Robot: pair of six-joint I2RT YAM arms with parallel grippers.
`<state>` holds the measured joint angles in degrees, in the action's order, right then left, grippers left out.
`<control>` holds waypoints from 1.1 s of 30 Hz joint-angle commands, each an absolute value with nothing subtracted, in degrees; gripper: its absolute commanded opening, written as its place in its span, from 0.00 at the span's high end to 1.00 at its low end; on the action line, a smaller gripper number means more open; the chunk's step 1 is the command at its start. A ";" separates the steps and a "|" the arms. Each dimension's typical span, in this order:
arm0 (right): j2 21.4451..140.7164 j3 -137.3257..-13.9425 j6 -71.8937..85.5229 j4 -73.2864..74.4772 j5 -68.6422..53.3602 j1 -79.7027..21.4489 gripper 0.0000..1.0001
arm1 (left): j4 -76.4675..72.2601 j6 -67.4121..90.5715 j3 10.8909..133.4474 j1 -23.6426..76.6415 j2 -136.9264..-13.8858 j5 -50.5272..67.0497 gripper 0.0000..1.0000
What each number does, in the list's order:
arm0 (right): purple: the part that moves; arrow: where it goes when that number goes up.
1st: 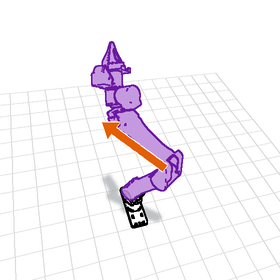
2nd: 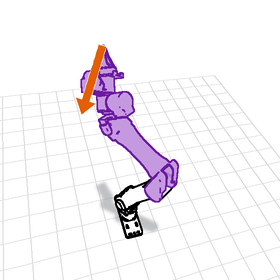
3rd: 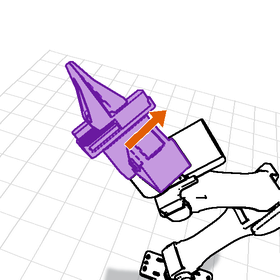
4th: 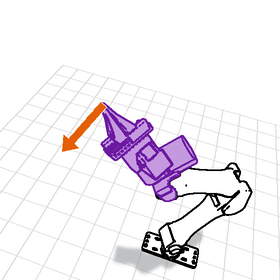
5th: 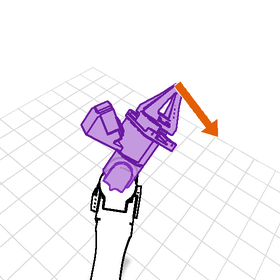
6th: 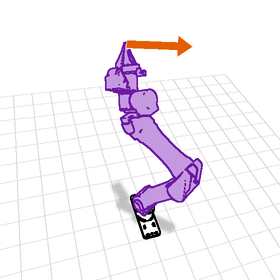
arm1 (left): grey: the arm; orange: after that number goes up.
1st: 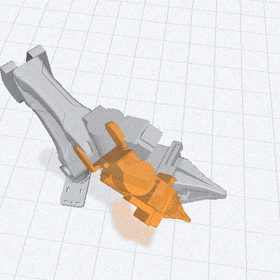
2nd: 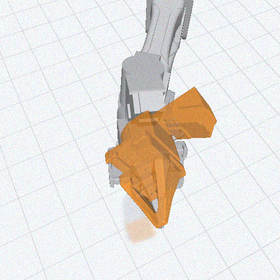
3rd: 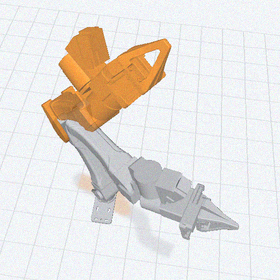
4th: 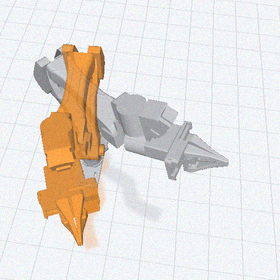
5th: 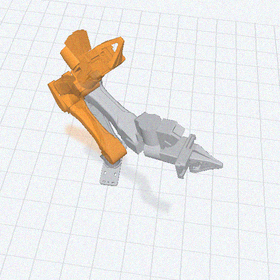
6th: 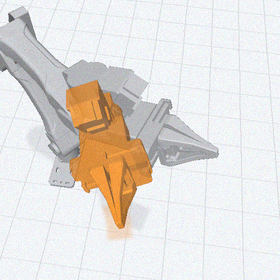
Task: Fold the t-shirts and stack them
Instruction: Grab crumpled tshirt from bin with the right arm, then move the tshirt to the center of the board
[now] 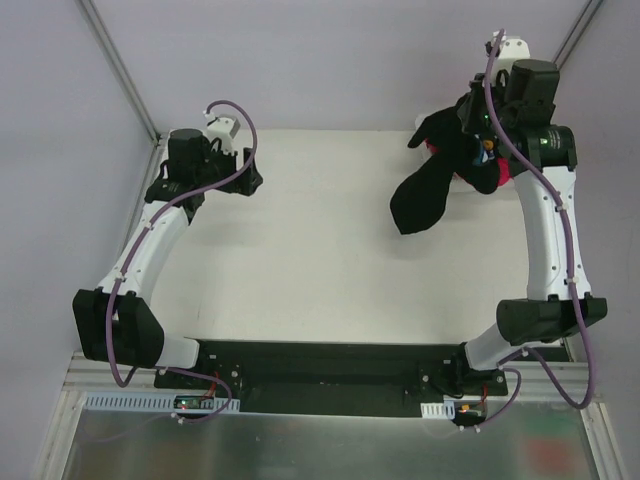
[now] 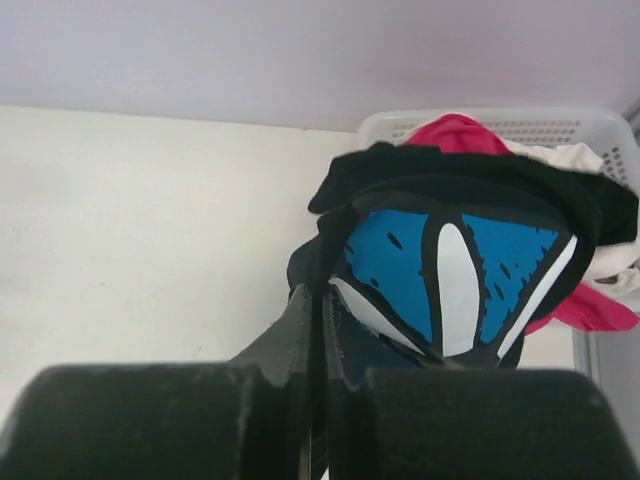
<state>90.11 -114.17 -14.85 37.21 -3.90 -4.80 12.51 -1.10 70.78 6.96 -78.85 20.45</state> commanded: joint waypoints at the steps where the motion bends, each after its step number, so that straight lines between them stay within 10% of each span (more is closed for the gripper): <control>1: 86.31 -119.53 -16.17 41.56 -0.80 -10.19 0.99 | 11.42 -1.76 70.58 8.08 -77.78 20.30 0.20; 33: 85.07 -117.32 -17.05 47.89 7.20 -32.86 0.97 | 11.34 -2.90 69.08 11.07 -74.80 17.05 0.20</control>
<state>83.92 -112.88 -17.37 49.91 4.54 -29.74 12.75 -2.37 69.14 10.57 -77.01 17.34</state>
